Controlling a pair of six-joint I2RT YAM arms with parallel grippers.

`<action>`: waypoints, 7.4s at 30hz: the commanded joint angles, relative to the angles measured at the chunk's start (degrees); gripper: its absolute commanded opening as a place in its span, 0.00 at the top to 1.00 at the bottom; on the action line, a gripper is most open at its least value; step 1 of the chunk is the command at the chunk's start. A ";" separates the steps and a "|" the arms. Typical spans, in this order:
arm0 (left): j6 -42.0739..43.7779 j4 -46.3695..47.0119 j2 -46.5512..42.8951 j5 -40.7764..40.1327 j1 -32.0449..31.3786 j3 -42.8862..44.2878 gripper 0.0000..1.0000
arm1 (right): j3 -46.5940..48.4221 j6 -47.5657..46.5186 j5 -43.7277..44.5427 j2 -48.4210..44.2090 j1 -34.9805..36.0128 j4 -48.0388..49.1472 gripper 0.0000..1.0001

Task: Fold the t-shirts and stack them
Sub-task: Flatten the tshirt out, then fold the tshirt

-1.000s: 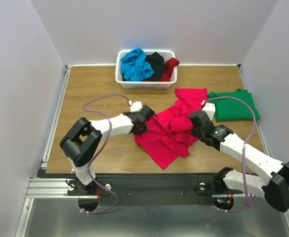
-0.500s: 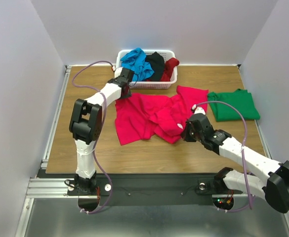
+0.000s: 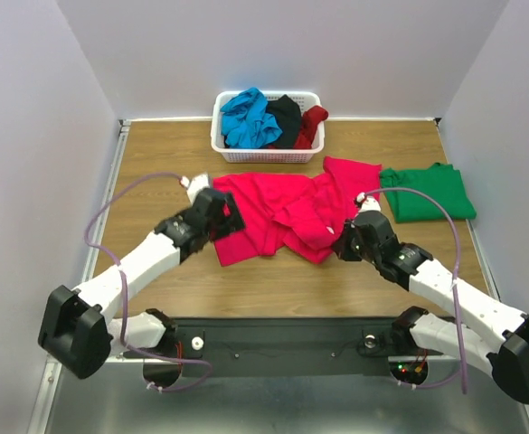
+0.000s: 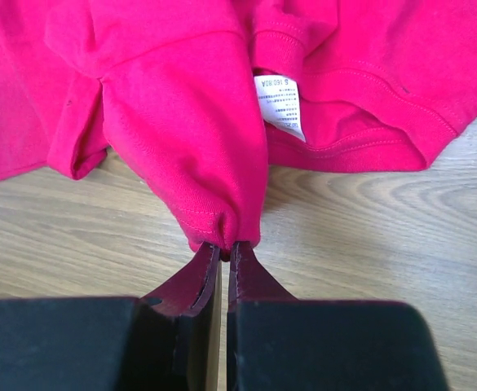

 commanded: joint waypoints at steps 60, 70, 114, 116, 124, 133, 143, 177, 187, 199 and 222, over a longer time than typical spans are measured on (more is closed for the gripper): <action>-1.99 -14.85 -15.32 -9.40 -8.74 22.04 1.00 | 32.05 -12.98 25.96 -12.02 -0.24 -5.77 1.00; 4.87 -17.85 -17.78 -9.15 -8.74 50.52 1.00 | 60.09 -20.38 20.97 -9.74 -0.33 -7.53 1.00; 3.72 12.20 11.54 9.31 19.47 10.36 1.00 | 37.70 -15.99 30.72 24.43 -6.47 5.81 1.00; 5.66 13.70 20.07 11.07 20.44 14.40 1.00 | 38.75 -15.03 28.69 28.91 -9.64 7.05 1.00; 7.33 13.97 37.40 13.89 23.60 25.66 1.00 | 46.57 -17.04 24.64 46.24 -14.83 9.16 1.00; 8.83 13.45 42.15 15.73 26.15 31.46 1.00 | 51.49 -18.89 16.57 52.48 -18.69 10.13 1.00; 9.88 13.27 42.42 17.66 27.47 31.47 1.00 | 50.97 -18.89 9.62 52.67 -19.23 10.04 1.00; 9.97 12.21 20.54 15.91 29.76 7.47 1.00 | 19.85 -12.03 -6.12 13.56 -16.50 -16.67 1.00; 10.50 11.86 19.30 15.91 31.43 3.87 1.00 | 17.05 -11.07 -12.53 13.99 -15.54 -19.39 1.00; 9.62 8.44 16.85 11.43 31.86 5.00 0.28 | 18.35 -11.33 -13.08 17.16 -14.48 -29.24 0.41; 9.18 13.97 19.29 21.45 30.46 8.61 0.02 | 28.11 1.04 8.37 25.33 1.00 -19.93 0.00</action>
